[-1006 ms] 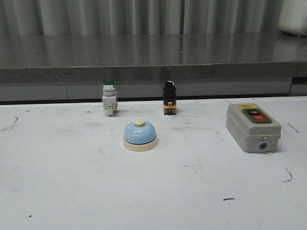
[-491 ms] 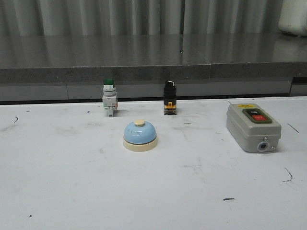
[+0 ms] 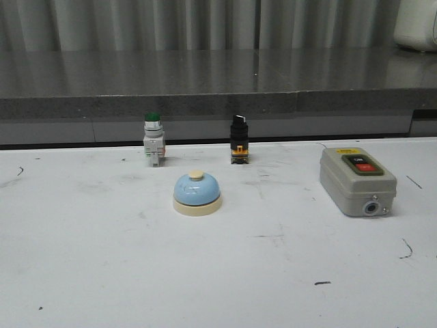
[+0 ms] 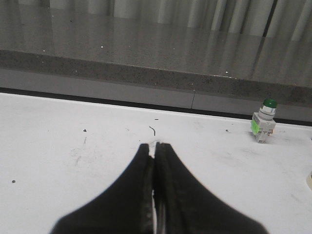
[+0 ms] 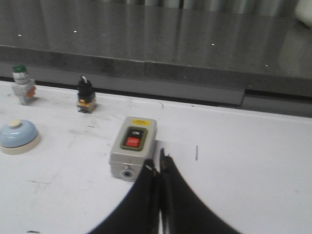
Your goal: Place and press bell with both arms
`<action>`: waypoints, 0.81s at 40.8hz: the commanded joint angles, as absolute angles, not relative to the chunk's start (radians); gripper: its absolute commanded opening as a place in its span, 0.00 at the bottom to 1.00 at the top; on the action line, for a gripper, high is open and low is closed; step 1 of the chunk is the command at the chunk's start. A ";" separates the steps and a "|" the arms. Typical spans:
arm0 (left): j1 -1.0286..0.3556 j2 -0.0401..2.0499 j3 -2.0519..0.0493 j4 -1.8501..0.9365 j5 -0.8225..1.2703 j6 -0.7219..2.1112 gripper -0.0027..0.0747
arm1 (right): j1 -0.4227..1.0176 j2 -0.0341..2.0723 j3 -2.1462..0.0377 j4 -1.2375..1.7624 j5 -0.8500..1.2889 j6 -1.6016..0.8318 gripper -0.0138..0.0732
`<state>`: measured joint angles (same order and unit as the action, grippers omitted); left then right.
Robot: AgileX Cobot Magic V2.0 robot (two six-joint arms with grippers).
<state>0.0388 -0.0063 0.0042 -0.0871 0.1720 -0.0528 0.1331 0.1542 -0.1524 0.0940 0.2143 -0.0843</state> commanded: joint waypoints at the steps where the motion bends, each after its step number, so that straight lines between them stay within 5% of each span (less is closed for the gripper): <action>1: 0.040 -0.021 0.028 -0.096 0.080 -0.062 0.01 | 0.062 0.104 -0.104 0.077 0.117 -0.100 0.08; 10: 0.040 -0.021 0.028 -0.096 0.080 -0.062 0.01 | -0.072 -0.028 0.024 0.078 0.138 -0.100 0.08; 33: 0.040 -0.021 0.028 -0.096 0.080 -0.062 0.01 | -0.079 -0.026 0.021 0.078 0.164 -0.100 0.08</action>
